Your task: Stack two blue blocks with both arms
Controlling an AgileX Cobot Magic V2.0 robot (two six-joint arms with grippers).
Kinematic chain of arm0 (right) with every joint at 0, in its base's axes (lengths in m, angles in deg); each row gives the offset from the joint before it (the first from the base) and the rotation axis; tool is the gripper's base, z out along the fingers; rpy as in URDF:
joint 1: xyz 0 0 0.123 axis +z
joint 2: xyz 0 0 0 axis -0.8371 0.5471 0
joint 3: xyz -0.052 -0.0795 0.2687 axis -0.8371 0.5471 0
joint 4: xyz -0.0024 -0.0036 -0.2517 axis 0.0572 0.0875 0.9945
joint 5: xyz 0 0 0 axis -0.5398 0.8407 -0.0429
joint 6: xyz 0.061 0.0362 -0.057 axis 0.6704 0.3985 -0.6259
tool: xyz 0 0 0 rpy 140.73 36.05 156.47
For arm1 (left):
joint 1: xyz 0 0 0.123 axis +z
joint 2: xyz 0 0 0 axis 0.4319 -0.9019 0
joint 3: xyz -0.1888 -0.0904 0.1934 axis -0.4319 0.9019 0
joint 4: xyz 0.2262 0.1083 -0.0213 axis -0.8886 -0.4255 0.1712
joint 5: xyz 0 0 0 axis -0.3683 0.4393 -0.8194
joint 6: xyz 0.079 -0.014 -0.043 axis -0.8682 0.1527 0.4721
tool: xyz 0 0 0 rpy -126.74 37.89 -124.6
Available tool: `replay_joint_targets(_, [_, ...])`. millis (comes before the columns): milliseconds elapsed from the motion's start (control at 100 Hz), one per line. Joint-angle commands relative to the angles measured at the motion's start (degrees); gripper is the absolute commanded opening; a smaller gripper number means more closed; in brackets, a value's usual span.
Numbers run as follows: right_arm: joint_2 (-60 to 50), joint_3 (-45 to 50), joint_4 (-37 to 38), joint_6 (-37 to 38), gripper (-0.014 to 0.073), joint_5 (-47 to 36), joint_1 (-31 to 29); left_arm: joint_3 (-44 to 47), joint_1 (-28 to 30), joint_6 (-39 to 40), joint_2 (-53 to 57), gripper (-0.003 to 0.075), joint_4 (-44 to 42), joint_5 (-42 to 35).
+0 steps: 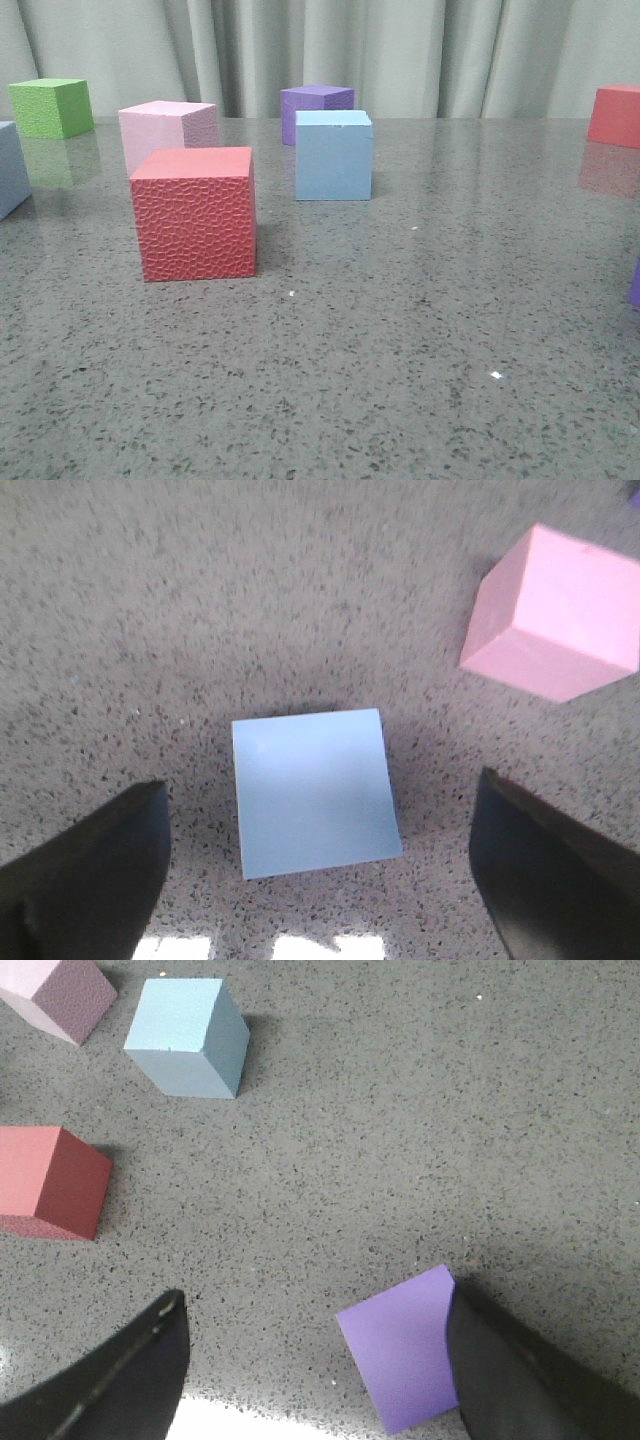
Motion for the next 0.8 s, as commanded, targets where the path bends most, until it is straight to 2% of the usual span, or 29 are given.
replay_joint_targets(0, [-0.6, -1.3, 1.1, -0.5, 0.0535, -3.6, -0.1, -5.0, 0.1, 0.5, -2.6, 0.0586, 0.6, 1.9])
replay_joint_targets(200, [-0.6, -1.3, 1.1, -0.5, 0.0535, -3.6, -0.1, -8.8, 0.1, 1.5, -8.2, 0.0587, -0.6, 4.8])
replay_joint_targets(790, [-0.6, -1.3, 1.1, -0.5, 0.0535, -4.0, -0.1, -8.9, 0.1, 2.0, -12.1, 0.0586, -0.6, 7.3])
